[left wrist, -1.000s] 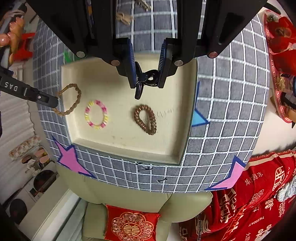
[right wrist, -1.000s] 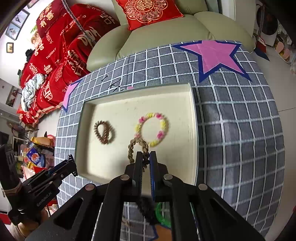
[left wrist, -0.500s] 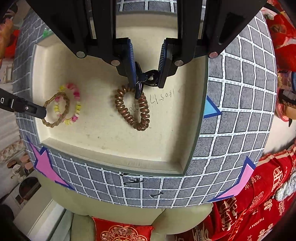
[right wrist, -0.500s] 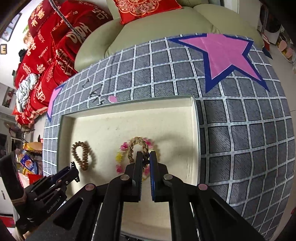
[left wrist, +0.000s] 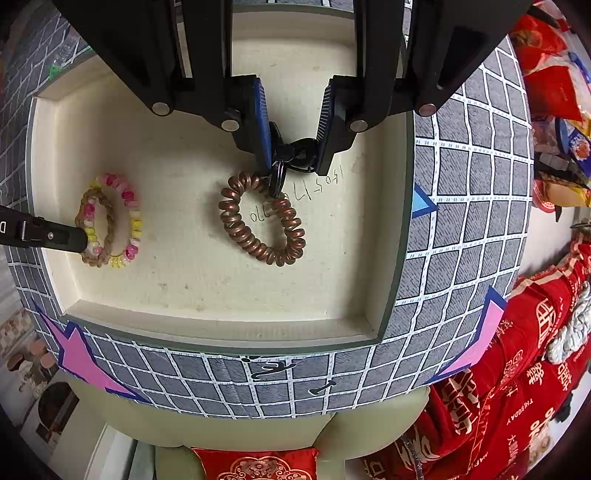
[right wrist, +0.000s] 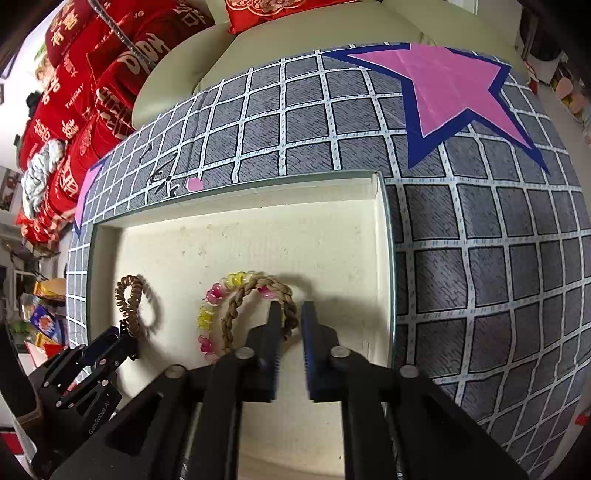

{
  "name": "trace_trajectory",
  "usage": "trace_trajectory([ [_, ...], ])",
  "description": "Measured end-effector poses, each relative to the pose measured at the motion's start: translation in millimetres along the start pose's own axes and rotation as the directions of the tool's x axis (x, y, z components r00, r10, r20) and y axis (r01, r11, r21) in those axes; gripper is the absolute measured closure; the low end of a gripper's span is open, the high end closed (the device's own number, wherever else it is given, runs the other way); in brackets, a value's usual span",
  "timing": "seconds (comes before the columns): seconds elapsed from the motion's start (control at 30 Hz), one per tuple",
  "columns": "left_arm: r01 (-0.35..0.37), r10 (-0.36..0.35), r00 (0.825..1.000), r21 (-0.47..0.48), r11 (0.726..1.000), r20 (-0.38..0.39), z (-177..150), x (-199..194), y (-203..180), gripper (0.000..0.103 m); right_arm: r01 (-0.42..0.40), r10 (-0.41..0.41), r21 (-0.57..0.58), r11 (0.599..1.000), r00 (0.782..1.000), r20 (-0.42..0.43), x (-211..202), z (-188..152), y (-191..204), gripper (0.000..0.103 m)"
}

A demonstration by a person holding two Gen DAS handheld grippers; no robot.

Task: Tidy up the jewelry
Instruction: 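Carry both items into the white tray and open both grippers to release them, then withdraw both grippers from the tray back toward the remaining jewelry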

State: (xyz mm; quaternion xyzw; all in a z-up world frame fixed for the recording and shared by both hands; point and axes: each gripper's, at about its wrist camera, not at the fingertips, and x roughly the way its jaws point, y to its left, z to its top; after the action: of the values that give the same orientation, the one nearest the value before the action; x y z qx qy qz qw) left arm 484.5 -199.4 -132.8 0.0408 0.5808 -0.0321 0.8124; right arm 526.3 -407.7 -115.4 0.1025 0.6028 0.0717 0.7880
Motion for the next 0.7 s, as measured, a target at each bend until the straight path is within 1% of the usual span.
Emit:
trace_trajectory([
  [0.03, -0.004, 0.004, 1.000, 0.002, 1.000, 0.000, 0, -1, -1, 0.072, -0.001, 0.001, -0.002, 1.000, 1.000, -0.001, -1, 0, 1, 0.075],
  [0.07, -0.007, 0.007, 1.000, 0.005, 1.000, 0.002, -1, -2, -1, 0.072, -0.003, 0.003, -0.001, 1.000, 1.000, -0.001, -1, 0, 1, 0.060],
  [0.1, -0.009, 0.009, 1.000, 0.007, 1.000, 0.003, -1, -3, -1, 0.072, -0.011, 0.011, 0.001, 1.000, 1.000, 0.005, -3, 0, 2, 0.049],
  [0.13, -0.011, 0.011, 1.000, 0.010, 1.000, 0.009, -1, -6, -1, 0.071, -0.017, 0.017, 0.002, 1.000, 1.000, 0.010, -4, 0, 3, 0.047],
  [0.17, -0.016, 0.016, 1.000, 0.013, 1.000, 0.018, -1, -8, -1, 0.062, -0.025, 0.025, 0.003, 1.000, 1.000, 0.017, -6, 0, 4, 0.046],
  [0.2, -0.021, 0.021, 0.999, 0.016, 1.000, 0.024, -1, -10, -2, 0.050, -0.034, 0.033, 0.004, 0.999, 0.999, 0.024, -9, 1, 5, 0.045],
  [0.23, -0.025, 0.025, 0.999, 0.012, 1.000, 0.032, -1, -12, -1, 0.021, -0.039, 0.039, 0.004, 0.999, 0.999, 0.027, -10, 2, 6, 0.043],
  [0.27, -0.030, 0.029, 0.998, 0.005, 1.000, 0.055, -2, -17, 0, 0.012, -0.044, 0.044, 0.005, 0.999, 0.999, 0.032, -12, 2, 7, 0.040],
  [0.3, -0.029, 0.029, 0.997, 0.004, 1.000, 0.070, -2, -21, 0, 0.012, -0.051, 0.051, 0.006, 0.999, 0.998, 0.040, -15, 2, 8, 0.038],
  [0.47, -0.019, 0.019, 0.998, 0.006, 1.000, 0.063, 1, -26, -1, 0.012, -0.071, 0.070, 0.014, 0.997, 0.996, 0.061, -26, 1, 13, 0.034],
  [0.53, -0.008, 0.008, 0.998, -0.002, 1.000, 0.066, 1, -31, 1, 0.012, -0.083, 0.081, 0.021, 0.996, 0.994, 0.069, -31, 0, 12, 0.031],
  [0.6, -0.004, 0.005, 0.997, -0.006, 1.000, 0.074, -1, -37, 3, 0.011, -0.096, 0.094, 0.026, 0.995, 0.992, 0.081, -39, -2, 11, 0.023],
  [0.63, -0.007, 0.008, 0.997, -0.007, 1.000, 0.078, -2, -39, 3, 0.000, -0.101, 0.098, 0.029, 0.994, 0.991, 0.086, -42, -3, 10, 0.023],
  [0.7, -0.012, 0.013, 0.995, -0.011, 1.000, 0.095, -6, -46, 5, 0.000, -0.113, 0.109, 0.039, 0.993, 0.990, 0.093, -48, -7, 7, 0.023],
])
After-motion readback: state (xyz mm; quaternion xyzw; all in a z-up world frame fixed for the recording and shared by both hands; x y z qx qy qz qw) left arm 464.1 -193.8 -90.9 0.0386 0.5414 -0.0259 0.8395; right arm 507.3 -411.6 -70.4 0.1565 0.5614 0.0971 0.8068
